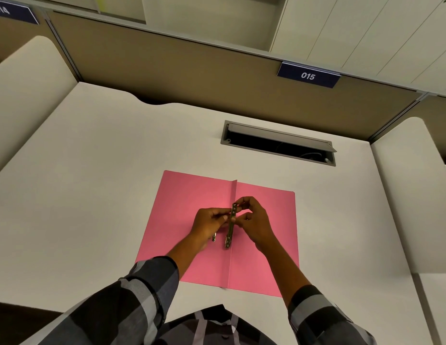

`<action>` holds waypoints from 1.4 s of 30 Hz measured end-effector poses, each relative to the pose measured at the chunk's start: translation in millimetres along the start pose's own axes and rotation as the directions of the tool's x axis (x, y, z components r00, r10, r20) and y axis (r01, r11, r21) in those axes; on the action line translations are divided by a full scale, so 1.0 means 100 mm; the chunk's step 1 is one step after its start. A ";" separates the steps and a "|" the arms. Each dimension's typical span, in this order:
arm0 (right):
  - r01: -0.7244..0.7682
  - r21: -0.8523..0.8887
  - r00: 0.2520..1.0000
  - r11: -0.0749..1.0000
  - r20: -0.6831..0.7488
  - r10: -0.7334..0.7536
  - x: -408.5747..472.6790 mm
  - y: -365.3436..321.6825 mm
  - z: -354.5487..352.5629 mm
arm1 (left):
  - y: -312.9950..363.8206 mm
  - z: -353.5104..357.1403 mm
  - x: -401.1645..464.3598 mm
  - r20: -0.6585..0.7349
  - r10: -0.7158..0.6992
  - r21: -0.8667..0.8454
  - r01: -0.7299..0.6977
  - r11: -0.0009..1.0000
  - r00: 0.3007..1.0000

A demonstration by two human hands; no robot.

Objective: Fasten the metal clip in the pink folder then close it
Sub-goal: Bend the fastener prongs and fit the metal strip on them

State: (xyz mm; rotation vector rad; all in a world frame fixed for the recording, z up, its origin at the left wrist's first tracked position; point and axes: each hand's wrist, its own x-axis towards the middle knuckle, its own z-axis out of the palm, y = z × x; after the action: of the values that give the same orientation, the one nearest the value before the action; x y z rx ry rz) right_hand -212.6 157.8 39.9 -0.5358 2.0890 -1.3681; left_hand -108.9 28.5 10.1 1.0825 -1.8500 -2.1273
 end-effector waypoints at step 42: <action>-0.079 -0.309 0.997 0.948 -0.012 0.079 0.19 0.03 0.18 | -0.18 0.00 0.00 0.018 -0.095 0.018 0.094 0.995 0.995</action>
State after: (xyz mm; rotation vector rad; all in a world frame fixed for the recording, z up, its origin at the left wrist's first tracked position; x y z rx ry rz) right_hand -215.1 134.8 26.4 -0.5704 2.3141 -0.9990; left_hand -102.5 32.6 -6.6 1.1802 -1.8645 -2.1837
